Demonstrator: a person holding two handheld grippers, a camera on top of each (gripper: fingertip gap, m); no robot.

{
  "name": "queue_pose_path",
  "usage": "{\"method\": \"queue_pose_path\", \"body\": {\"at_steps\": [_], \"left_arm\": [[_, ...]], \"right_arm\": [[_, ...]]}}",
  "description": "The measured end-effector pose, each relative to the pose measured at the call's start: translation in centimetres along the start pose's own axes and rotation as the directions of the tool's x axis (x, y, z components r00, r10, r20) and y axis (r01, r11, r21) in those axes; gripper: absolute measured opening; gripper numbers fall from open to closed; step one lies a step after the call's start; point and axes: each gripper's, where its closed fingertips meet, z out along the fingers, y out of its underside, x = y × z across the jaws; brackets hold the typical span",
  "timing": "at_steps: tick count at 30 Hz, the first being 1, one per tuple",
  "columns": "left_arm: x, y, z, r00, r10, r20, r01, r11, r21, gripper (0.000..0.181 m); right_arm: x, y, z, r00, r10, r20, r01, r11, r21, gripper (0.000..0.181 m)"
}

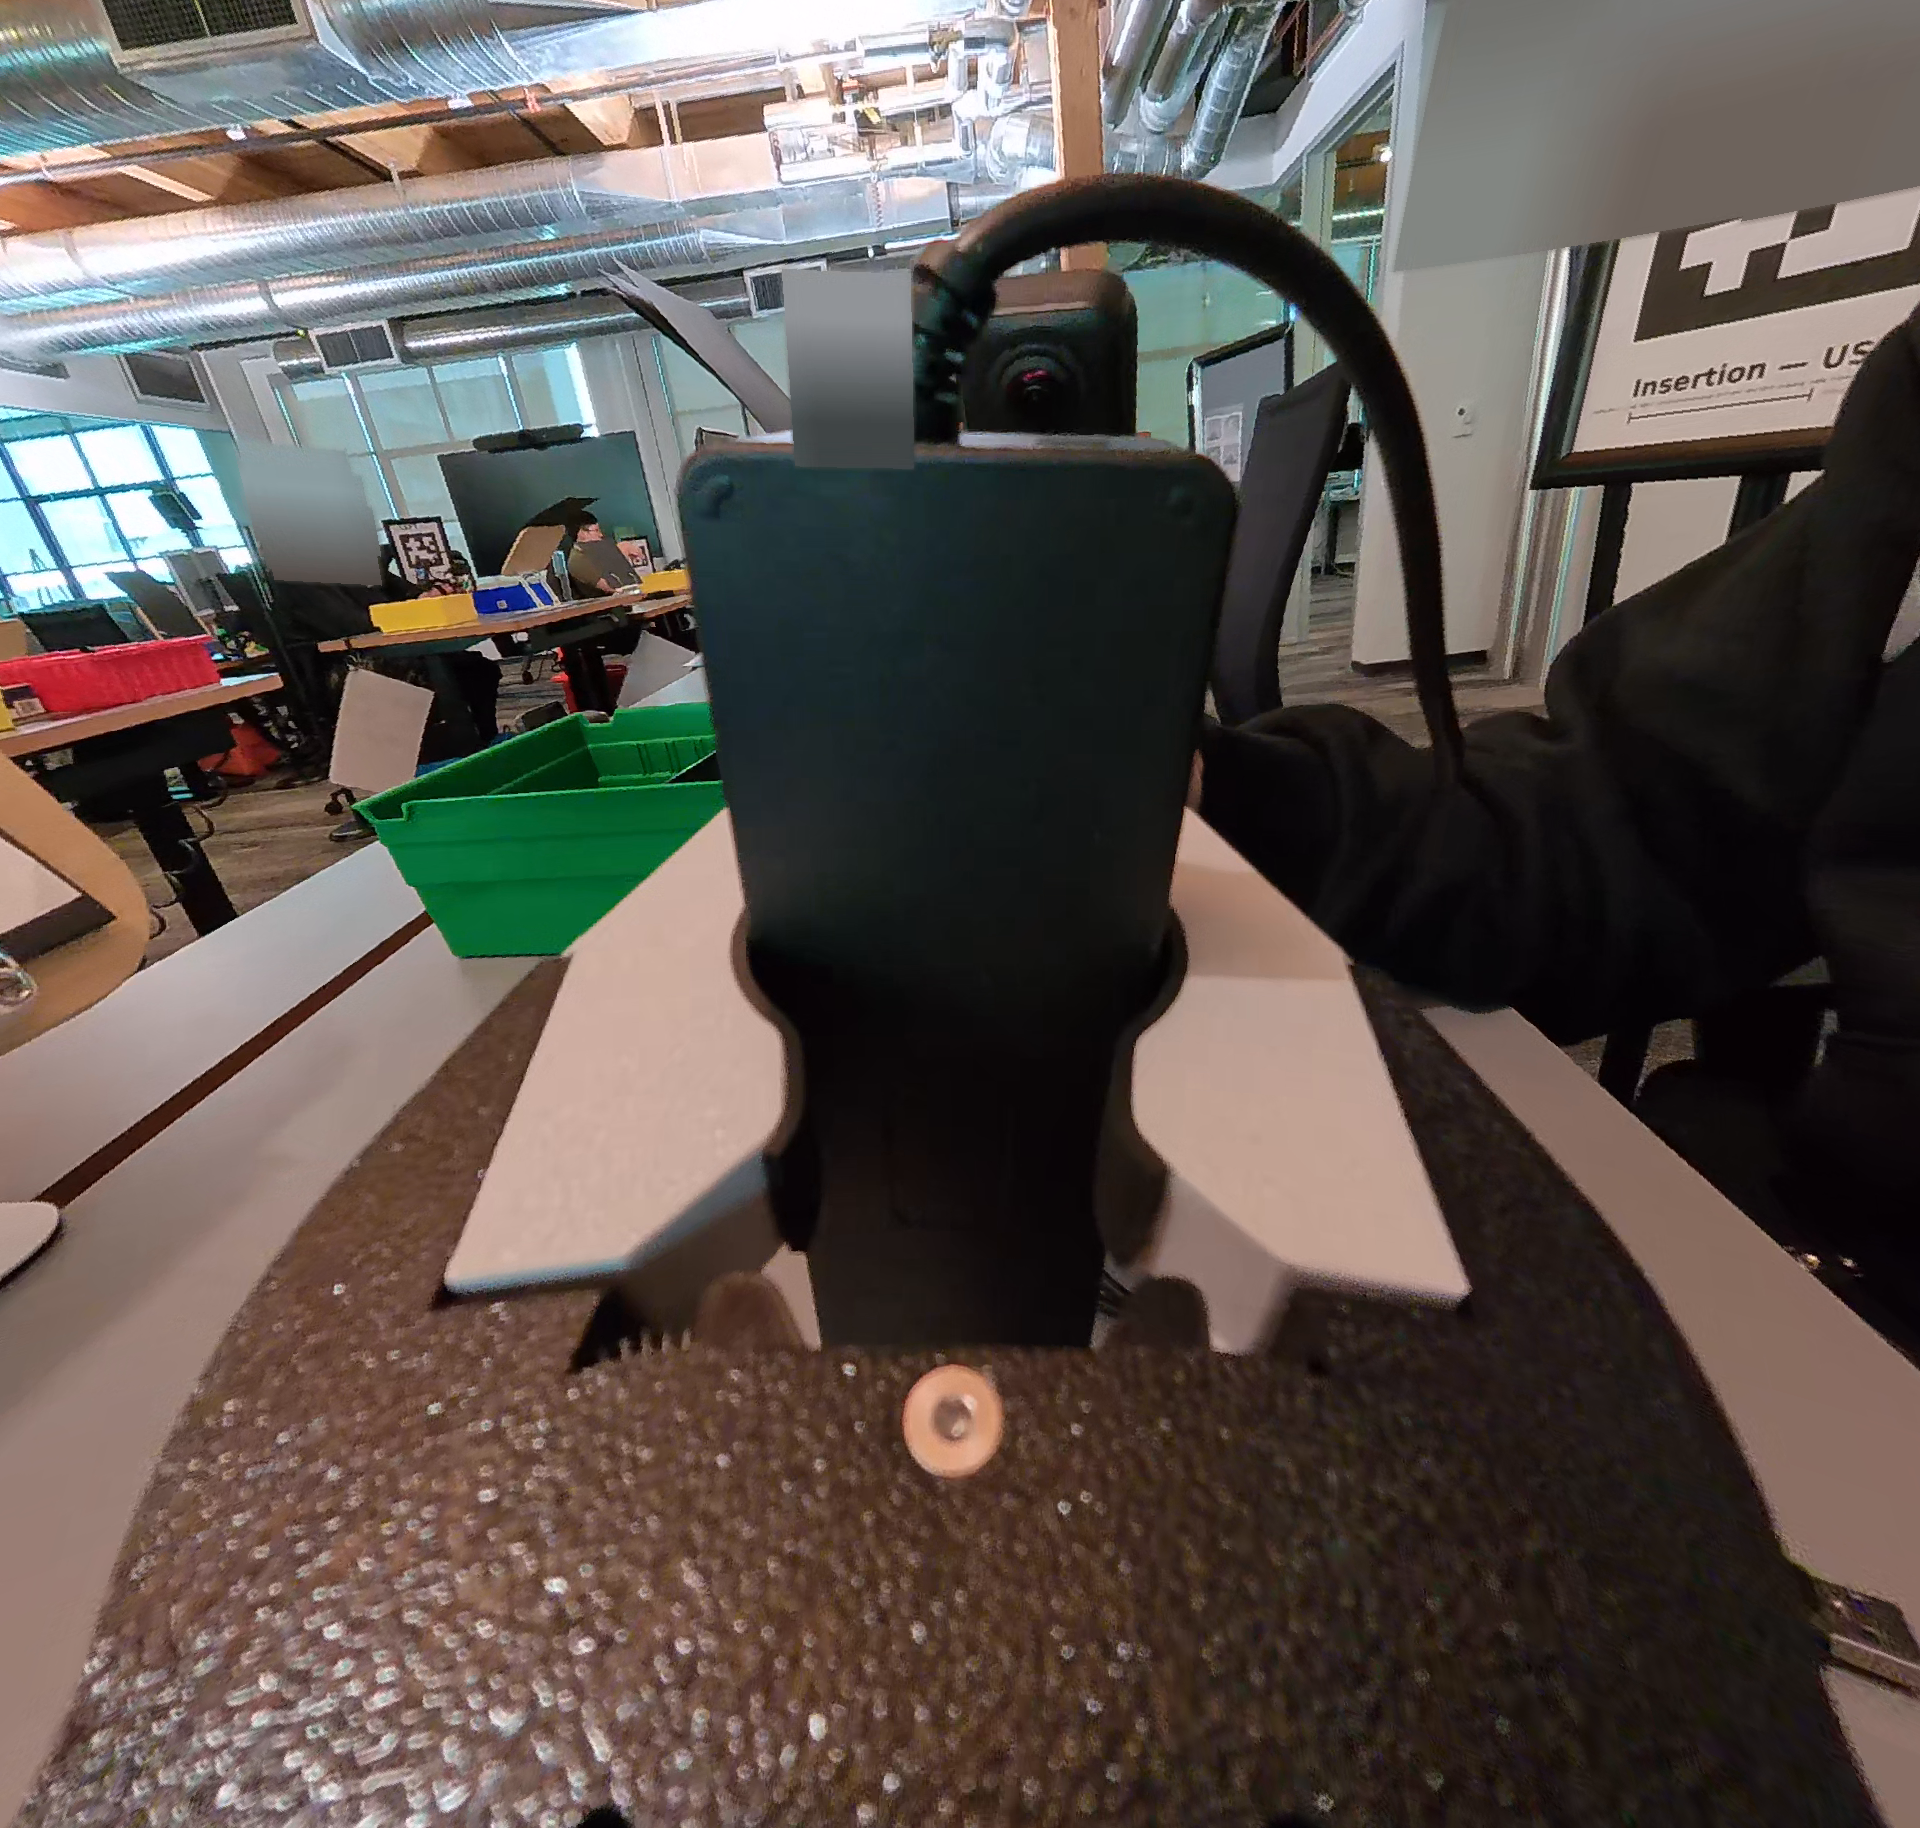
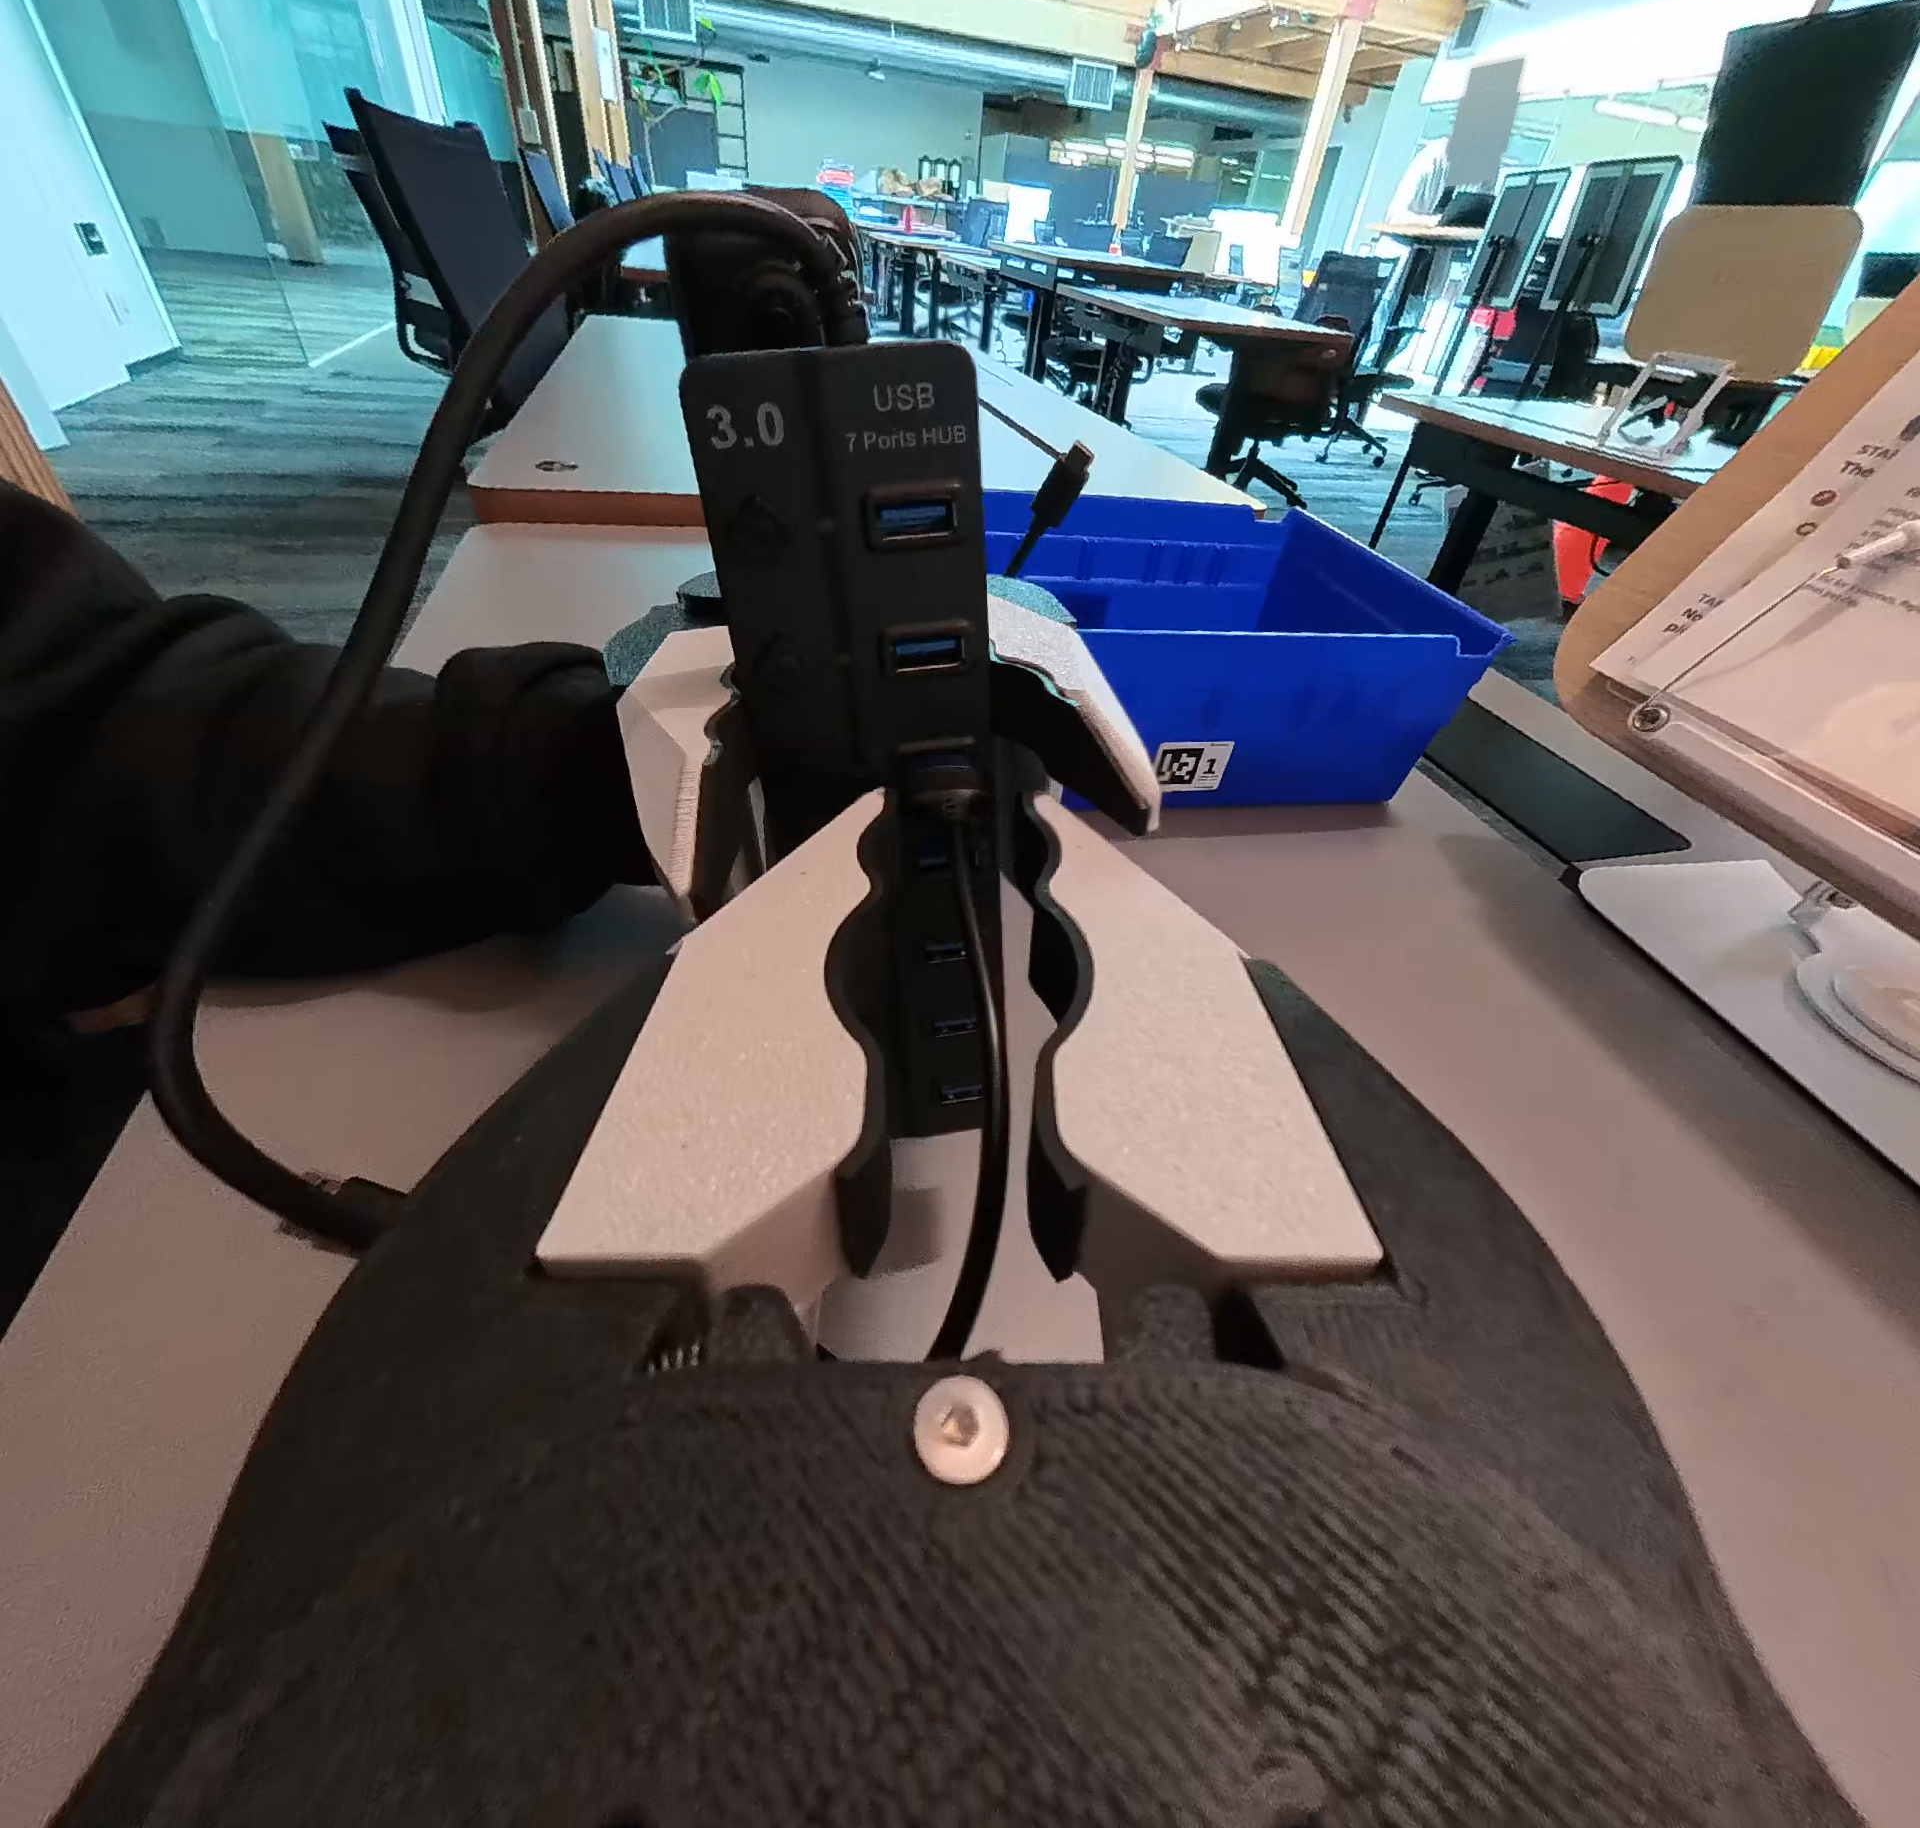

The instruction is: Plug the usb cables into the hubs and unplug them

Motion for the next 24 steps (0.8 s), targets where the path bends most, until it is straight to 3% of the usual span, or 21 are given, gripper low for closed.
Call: {"method": "queue_pose_path", "body": {"at_steps": [14, 24], "left_arm": [[-0.19, -0.03, 0.11, 0.991, -0.134, 0.0, 0.134, 0.991, -0.01, 0.061], [-0.41, 0.0, 0.1, 0.989, -0.144, 0.012, 0.144, 0.989, -0.012, 0.062]], "right_arm": [[-0.09, -0.61, -0.12, 0.997, 0.078, 0.018, -0.079, 0.996, 0.037, 0.015], [0.09, -0.62, -0.07, 0.993, 0.112, 0.023, -0.113, 0.991, 0.074, 0.015]]}}
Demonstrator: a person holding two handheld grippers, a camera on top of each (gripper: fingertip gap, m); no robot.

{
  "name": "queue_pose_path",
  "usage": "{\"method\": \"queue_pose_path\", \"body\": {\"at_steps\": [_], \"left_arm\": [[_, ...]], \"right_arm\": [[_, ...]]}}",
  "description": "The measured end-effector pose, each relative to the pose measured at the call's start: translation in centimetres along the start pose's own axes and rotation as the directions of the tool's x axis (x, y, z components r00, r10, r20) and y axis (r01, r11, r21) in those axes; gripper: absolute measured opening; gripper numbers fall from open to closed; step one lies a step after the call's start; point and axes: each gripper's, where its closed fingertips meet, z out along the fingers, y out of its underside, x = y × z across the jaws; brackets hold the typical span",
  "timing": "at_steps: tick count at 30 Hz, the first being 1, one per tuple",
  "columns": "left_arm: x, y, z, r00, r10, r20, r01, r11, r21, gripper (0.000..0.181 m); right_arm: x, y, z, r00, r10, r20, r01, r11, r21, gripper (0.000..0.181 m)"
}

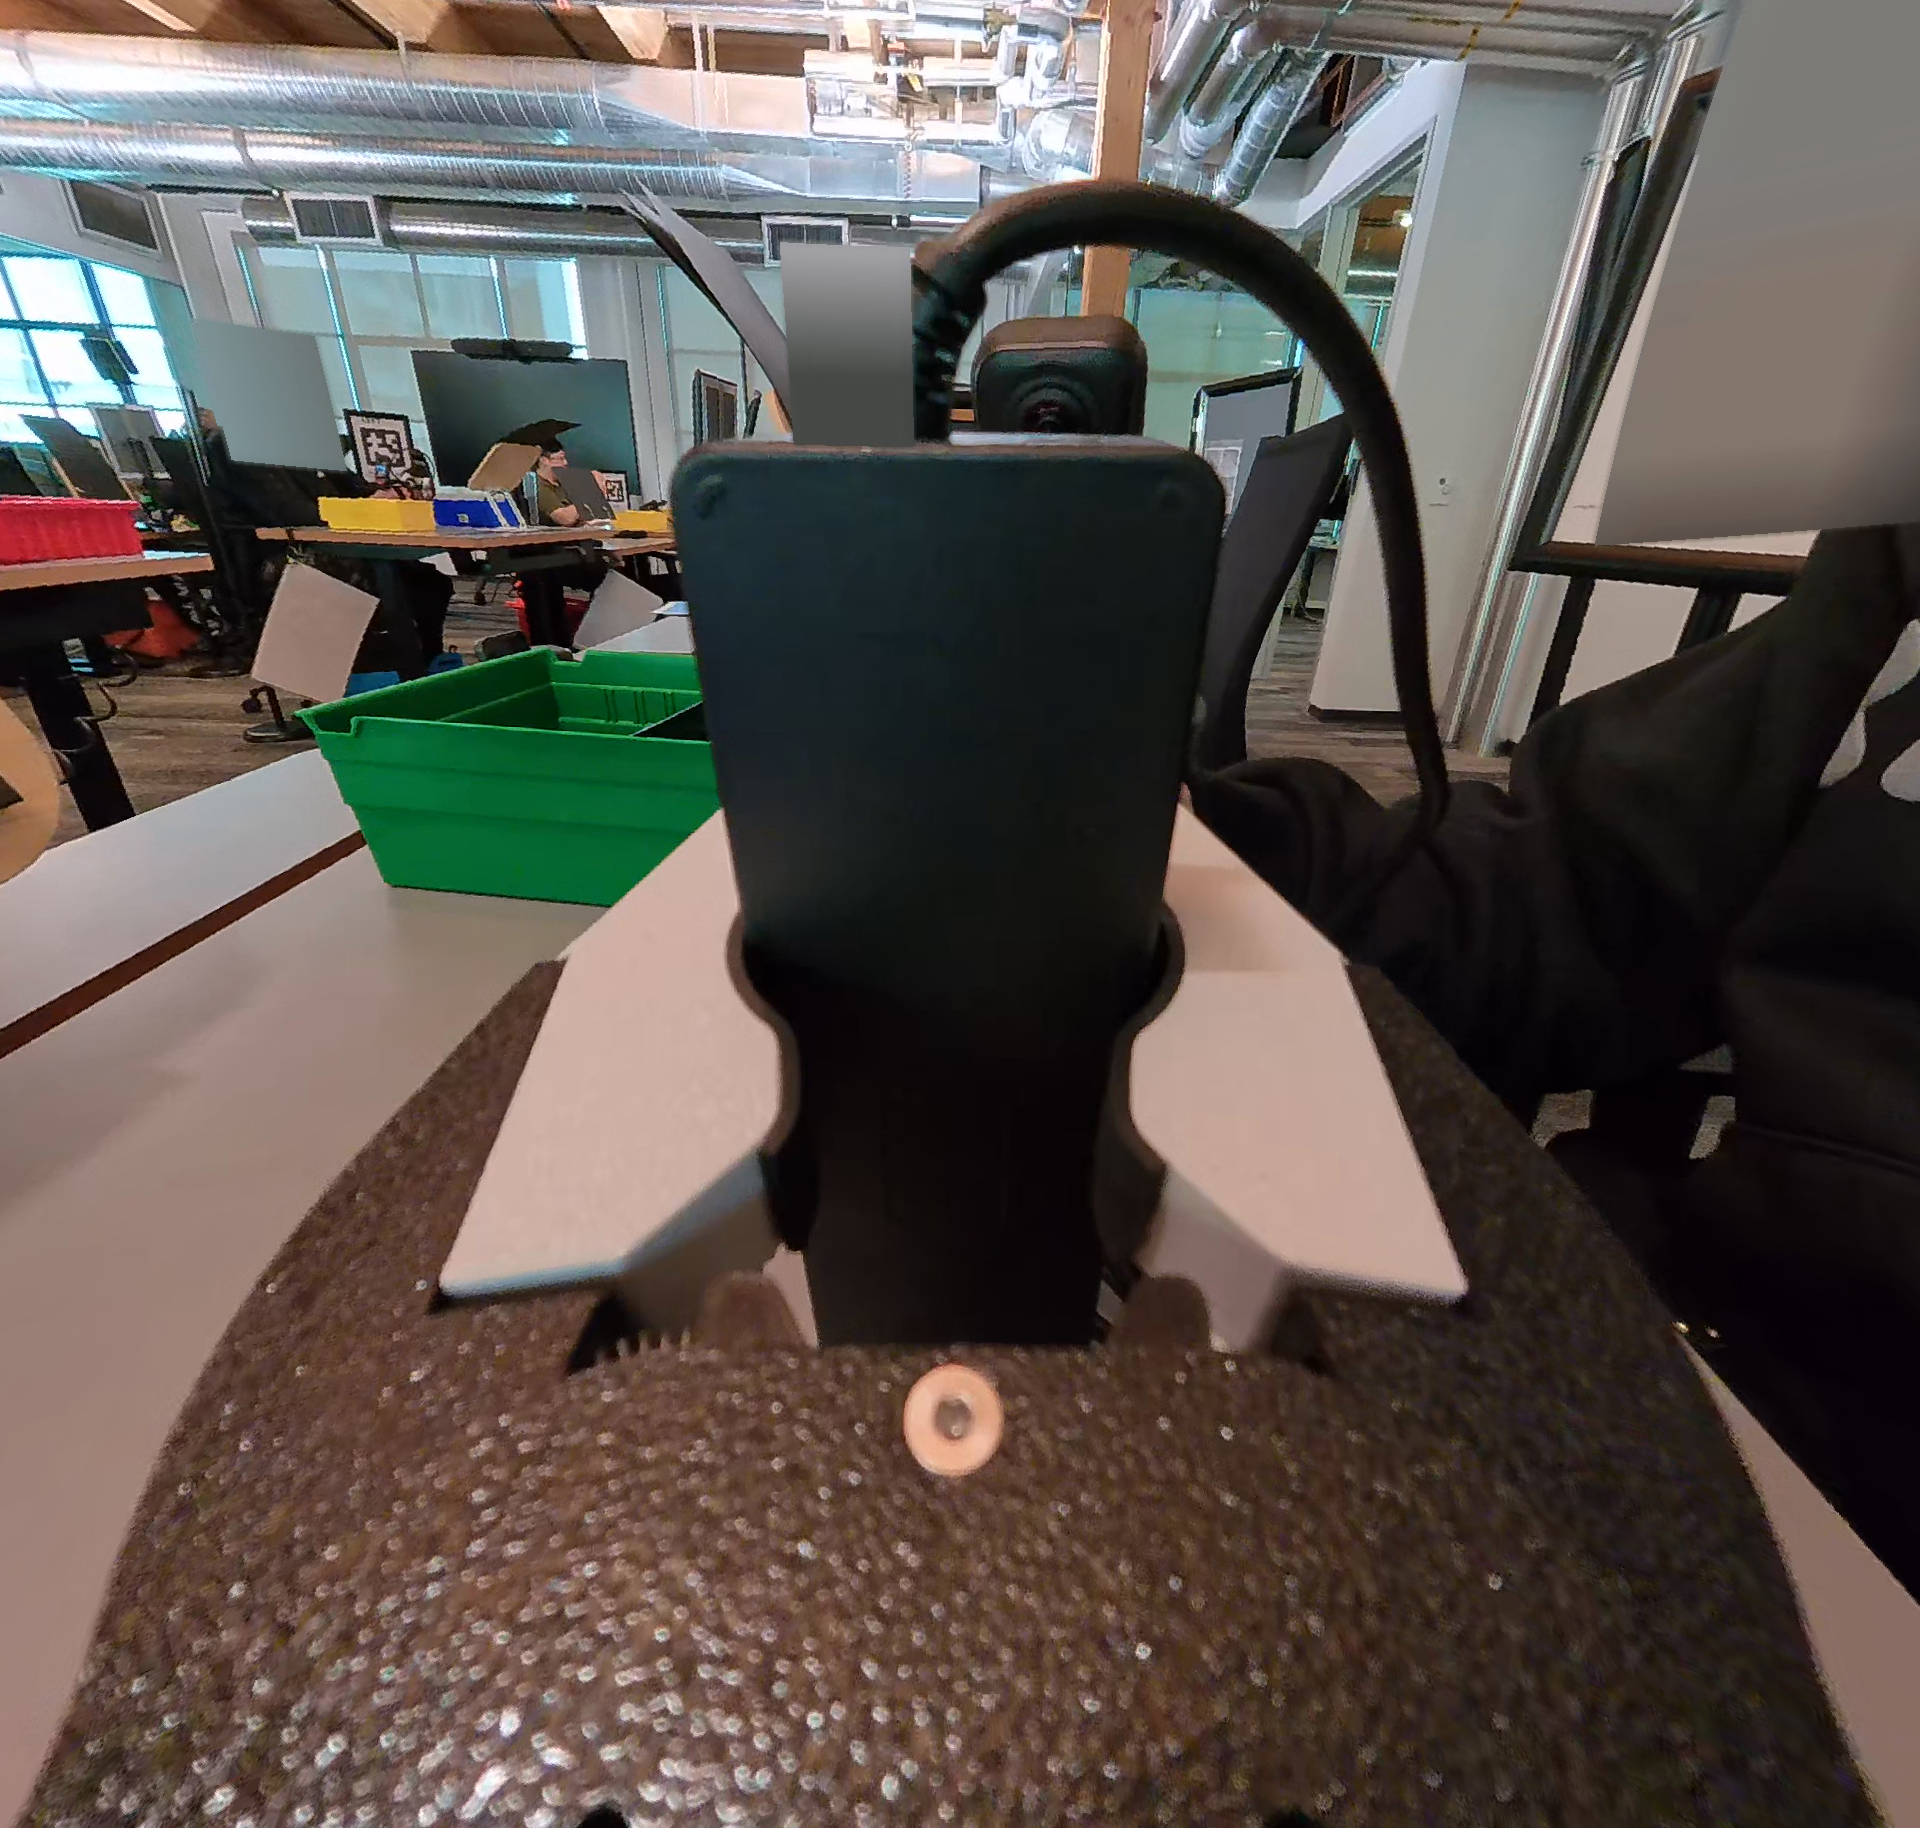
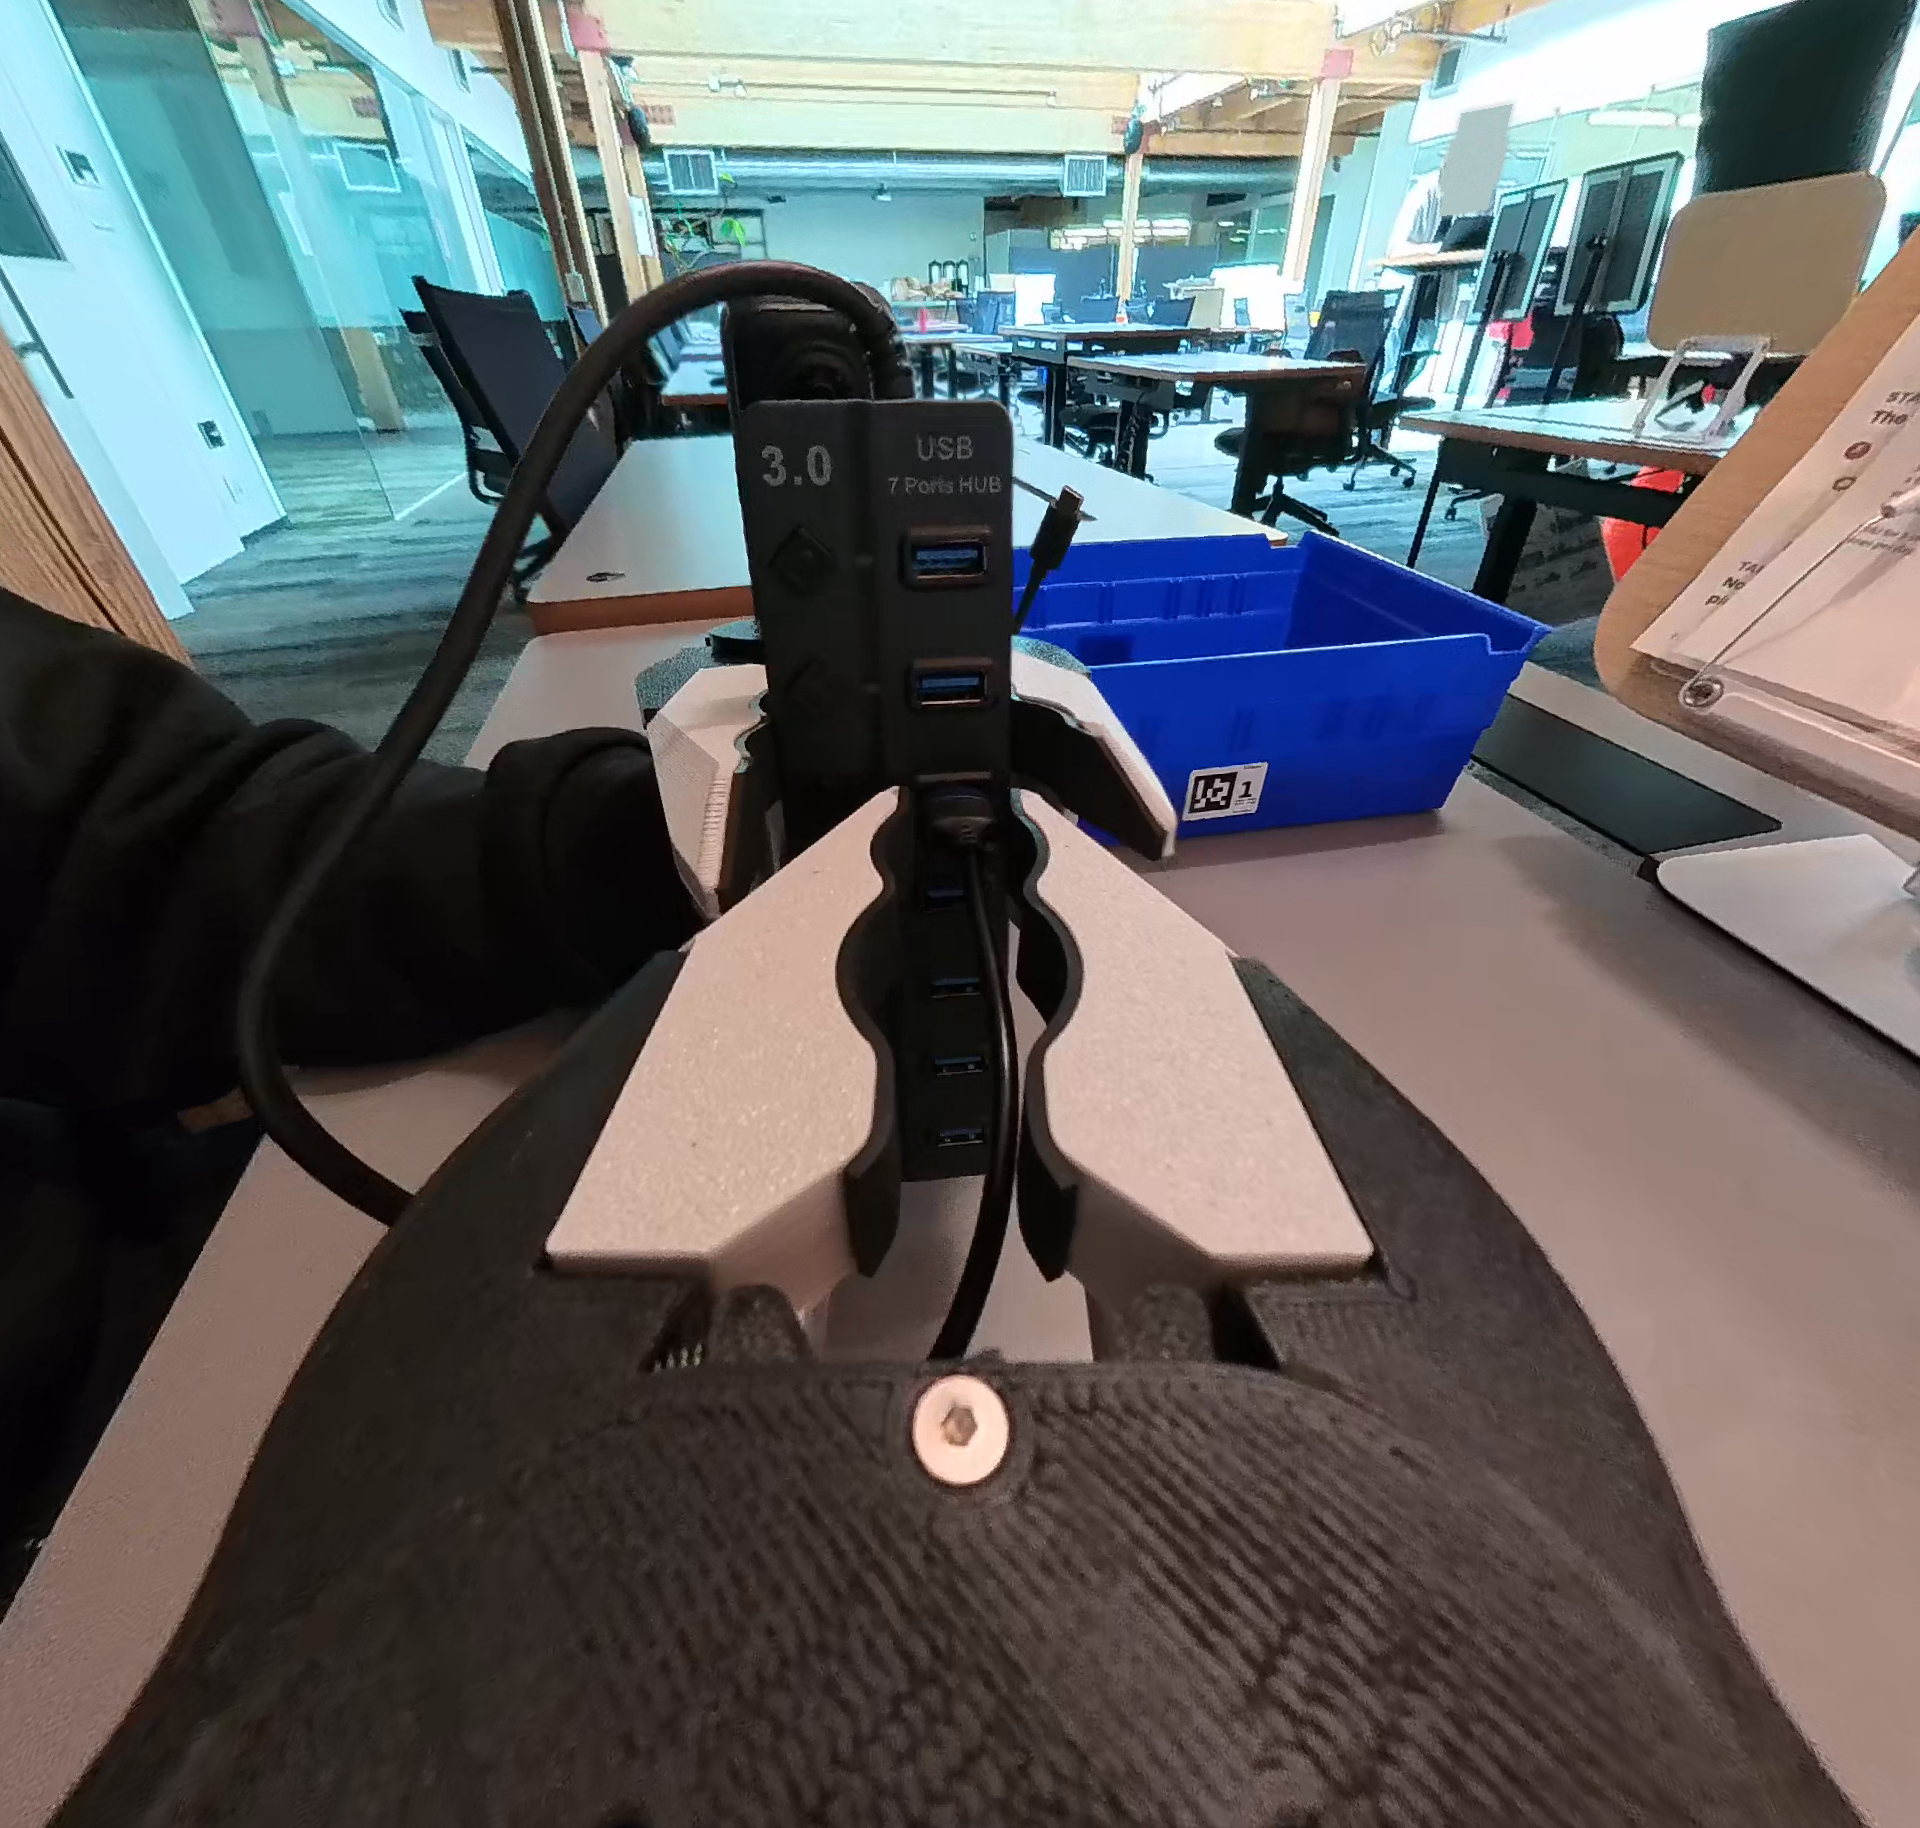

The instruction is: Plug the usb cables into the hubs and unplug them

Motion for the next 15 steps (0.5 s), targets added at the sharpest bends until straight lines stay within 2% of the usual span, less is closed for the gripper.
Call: {"method": "queue_pose_path", "body": {"at_steps": [9, 15], "left_arm": [[0.8, -0.4, 0.0, 0.998, 0.003, -0.062, -0.001, 1.0, 0.03, 0.062], [1.1, -0.1, 0.4, 0.996, 0.074, -0.044, -0.075, 0.997, -0.027, 0.062]], "right_arm": [[-0.6, -0.2, -0.2, 0.999, -0.037, 0.016, 0.038, 0.998, -0.047, 0.014], [-0.9, -0.4, -0.7, 0.996, -0.086, 0.035, 0.089, 0.992, -0.093, 0.014]]}}
